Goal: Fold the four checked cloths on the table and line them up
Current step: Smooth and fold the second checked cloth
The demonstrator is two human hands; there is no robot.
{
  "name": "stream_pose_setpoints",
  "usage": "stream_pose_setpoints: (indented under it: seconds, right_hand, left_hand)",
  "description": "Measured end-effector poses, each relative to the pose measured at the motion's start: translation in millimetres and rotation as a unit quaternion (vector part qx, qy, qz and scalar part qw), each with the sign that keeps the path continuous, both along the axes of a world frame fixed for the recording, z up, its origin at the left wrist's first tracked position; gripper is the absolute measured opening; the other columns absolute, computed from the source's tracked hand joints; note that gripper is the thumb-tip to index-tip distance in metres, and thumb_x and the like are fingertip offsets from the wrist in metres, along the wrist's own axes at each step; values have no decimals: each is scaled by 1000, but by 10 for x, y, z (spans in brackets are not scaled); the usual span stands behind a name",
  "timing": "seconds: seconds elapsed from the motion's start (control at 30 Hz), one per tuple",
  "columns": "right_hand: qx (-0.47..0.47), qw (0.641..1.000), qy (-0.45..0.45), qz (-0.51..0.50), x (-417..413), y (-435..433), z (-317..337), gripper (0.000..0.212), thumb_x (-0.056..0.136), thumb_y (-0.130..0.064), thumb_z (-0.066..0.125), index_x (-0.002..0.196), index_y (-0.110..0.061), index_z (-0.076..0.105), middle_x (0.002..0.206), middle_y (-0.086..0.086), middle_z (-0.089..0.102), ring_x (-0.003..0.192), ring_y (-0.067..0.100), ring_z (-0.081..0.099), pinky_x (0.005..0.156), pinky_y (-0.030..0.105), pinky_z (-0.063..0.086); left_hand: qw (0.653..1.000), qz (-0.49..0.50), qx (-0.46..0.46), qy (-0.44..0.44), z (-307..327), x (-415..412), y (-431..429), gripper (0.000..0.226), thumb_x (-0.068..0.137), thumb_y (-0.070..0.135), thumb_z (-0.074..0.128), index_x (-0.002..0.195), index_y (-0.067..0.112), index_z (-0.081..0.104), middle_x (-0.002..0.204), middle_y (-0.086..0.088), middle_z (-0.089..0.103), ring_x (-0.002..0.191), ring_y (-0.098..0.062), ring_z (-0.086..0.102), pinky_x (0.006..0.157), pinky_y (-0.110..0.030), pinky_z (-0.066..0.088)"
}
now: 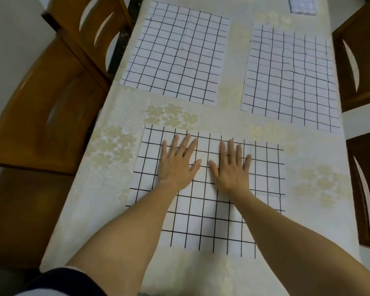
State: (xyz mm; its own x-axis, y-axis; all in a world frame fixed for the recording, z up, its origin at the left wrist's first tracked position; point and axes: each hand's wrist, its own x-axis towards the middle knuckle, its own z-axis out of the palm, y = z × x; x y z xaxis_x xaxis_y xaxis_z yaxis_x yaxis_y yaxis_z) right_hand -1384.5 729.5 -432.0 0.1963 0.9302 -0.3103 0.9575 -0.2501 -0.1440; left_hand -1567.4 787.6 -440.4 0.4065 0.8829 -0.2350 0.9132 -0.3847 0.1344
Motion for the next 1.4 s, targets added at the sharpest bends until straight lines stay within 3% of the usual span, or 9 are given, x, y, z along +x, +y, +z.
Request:
stream_pose_setpoints:
  seconds: [0.13, 0.27, 0.4, 0.53, 0.7, 0.93, 1.1, 1.23, 1.4]
  right_hand:
    - [4, 1000, -10, -5, 241, -135, -13, 74, 98, -70, 1, 156, -31, -21, 163, -5, -31, 150, 26, -30, 121, 57, -12]
    - [-31, 998, -23, -43, 450, -186, 76, 81, 96, -72, 1, 158, -22, -18, 164, 8, -29, 150, 33, -27, 121, 58, -10]
    - [69, 997, -13, 23, -135, -399, 202, 70, 106, -54, 12, 159, -14, -11, 166, 8, -20, 153, 26, -19, 124, 52, -7]
    - [30, 998, 42, 19, -682, -841, 64, 71, 104, -49, 17, 157, -13, -14, 162, 4, -26, 153, 27, -20, 124, 51, -9]
    - [7, 1000, 18, 21, -453, -1216, -65, 66, 105, -55, 10, 159, -25, -13, 165, -2, -23, 152, 22, -24, 124, 51, -8]
    - [-2, 997, -9, -78, 422, -1617, 26, 69, 100, -65, 1, 158, -32, -17, 165, -6, -24, 152, 20, -25, 124, 50, -8]
    - [31, 970, 43, -237, 518, -1599, 157, 79, 102, -57, 35, 161, -14, 5, 168, 14, -5, 155, 31, -6, 125, 46, -2]
    - [77, 925, 75, -365, 620, -1531, 263, 76, 87, -47, 69, 145, -7, 42, 152, 22, 37, 139, 41, 32, 115, 52, 29]
    - [46, 875, 155, -457, 864, -1298, 465, 80, 80, -39, 81, 142, -6, 40, 138, 17, 49, 131, 39, 42, 105, 46, 39]
  left_hand:
    - [1000, 11, 0, 7, 8, -135, 39, 69, 100, 67, 1, 157, 36, -22, 165, 8, -28, 154, -26, -23, 122, -57, -8]
    - [999, 33, -6, 22, 82, -340, 106, 70, 102, 63, -1, 157, 28, -26, 165, 2, -31, 153, -27, -24, 123, -57, -7]
    - [998, 37, 44, -38, 390, -129, -291, 66, 106, 48, 10, 160, 21, -18, 165, 1, -28, 155, -27, -20, 125, -54, -5]
    - [998, 49, -23, -33, 287, 123, -1107, 64, 108, 40, 12, 155, 24, -28, 164, 1, -32, 152, -25, -27, 125, -53, -8]
    - [999, 31, -23, -17, 54, -109, -1277, 67, 102, 56, -3, 159, 25, -22, 167, 3, -25, 154, -22, -24, 125, -52, -8]
    - [998, 46, -26, 17, 73, -364, -1141, 68, 101, 63, -2, 156, 31, -28, 165, 3, -30, 153, -29, -26, 123, -57, -8]
    - [1000, 16, -19, -5, 274, -153, -1170, 72, 102, 62, 4, 156, 25, -27, 163, -1, -33, 152, -31, -27, 123, -54, -15]
    - [997, -62, -30, -26, 280, 236, -1194, 72, 104, 60, 7, 158, 24, -24, 165, 2, -31, 153, -27, -26, 125, -51, -11]
    - [996, -82, -45, 6, 60, 377, -1242, 77, 99, 68, -2, 155, 24, -31, 162, 1, -36, 150, -28, -32, 123, -53, -12]
